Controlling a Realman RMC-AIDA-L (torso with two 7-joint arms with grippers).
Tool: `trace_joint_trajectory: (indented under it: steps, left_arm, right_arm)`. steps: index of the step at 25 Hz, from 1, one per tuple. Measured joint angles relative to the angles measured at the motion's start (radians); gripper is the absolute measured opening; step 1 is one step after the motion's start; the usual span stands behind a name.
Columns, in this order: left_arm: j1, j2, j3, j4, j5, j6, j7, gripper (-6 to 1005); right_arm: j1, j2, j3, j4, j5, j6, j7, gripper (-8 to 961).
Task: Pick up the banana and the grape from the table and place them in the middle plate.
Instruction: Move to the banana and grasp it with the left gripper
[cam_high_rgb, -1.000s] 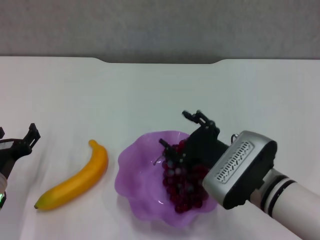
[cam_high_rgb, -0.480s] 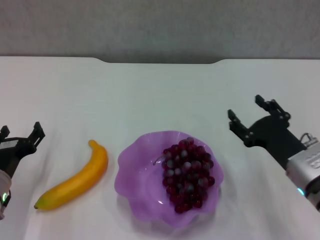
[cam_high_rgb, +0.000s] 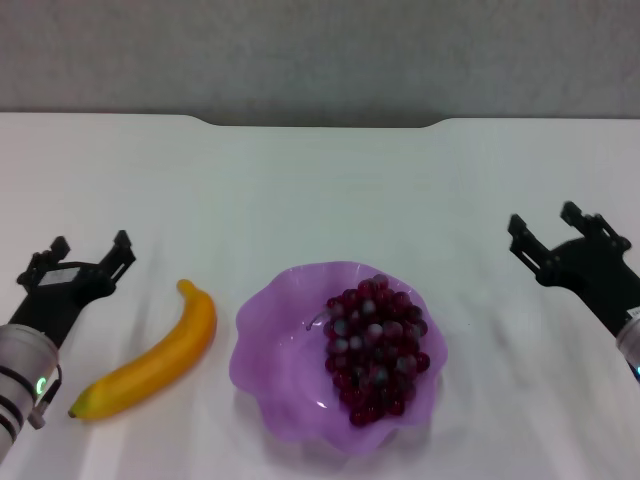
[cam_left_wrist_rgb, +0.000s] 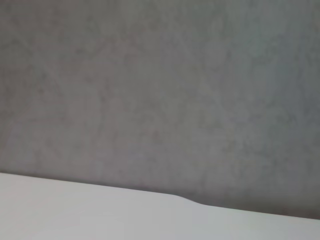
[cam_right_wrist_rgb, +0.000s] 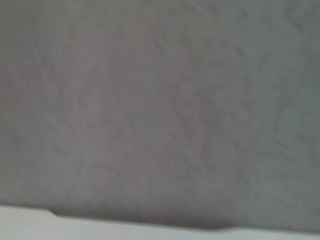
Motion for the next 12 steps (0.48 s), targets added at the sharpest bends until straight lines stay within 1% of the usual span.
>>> trace_joint_trajectory:
  steps: [2,3,4,5,6,7,8,9,10,11,12]
  left_arm:
    - [0.0,0.006,0.004,-0.018,0.024,-0.018,-0.007,857]
    - [0.0,0.016,0.003,-0.051,0.056,-0.052,-0.017,856]
    - [0.0,0.022,0.0,-0.07,0.074,-0.072,-0.022,856]
    - [0.005,0.037,-0.006,-0.11,0.097,-0.1,-0.027,856]
    - [0.013,0.054,-0.012,-0.152,0.118,-0.13,-0.03,856]
    - [0.03,0.09,-0.025,-0.223,0.143,-0.177,-0.033,856]
    - [0.04,0.109,-0.032,-0.272,0.157,-0.213,-0.034,856]
    - [0.052,0.137,-0.045,-0.338,0.174,-0.258,-0.034,856]
    - [0.065,0.164,-0.072,-0.419,0.201,-0.343,-0.033,856]
    - [0.069,0.178,-0.095,-0.471,0.222,-0.415,-0.028,856]
    - [0.074,0.188,-0.131,-0.534,0.253,-0.515,-0.016,856]
  right_arm:
    - [0.0,-0.003,0.002,-0.019,0.008,0.062,0.002,767]
    - [0.0,-0.003,0.002,-0.019,0.008,0.062,0.002,767]
    - [0.0,-0.004,0.003,-0.026,0.008,0.082,0.002,767]
    - [0.001,-0.004,0.003,-0.033,0.008,0.096,0.0,767]
    - [0.005,-0.004,0.002,-0.037,0.008,0.112,-0.002,767]
    - [0.011,-0.004,0.002,-0.039,0.008,0.126,-0.004,767]
    - [0.017,-0.004,0.0,-0.039,0.006,0.135,-0.004,767]
    - [0.022,-0.004,-0.002,-0.039,0.004,0.142,-0.004,767]
    - [0.028,-0.004,-0.004,-0.039,0.002,0.147,-0.004,767]
    - [0.031,-0.004,-0.006,-0.041,0.001,0.15,-0.004,767]
    - [0.034,-0.004,-0.007,-0.044,0.001,0.153,-0.004,767]
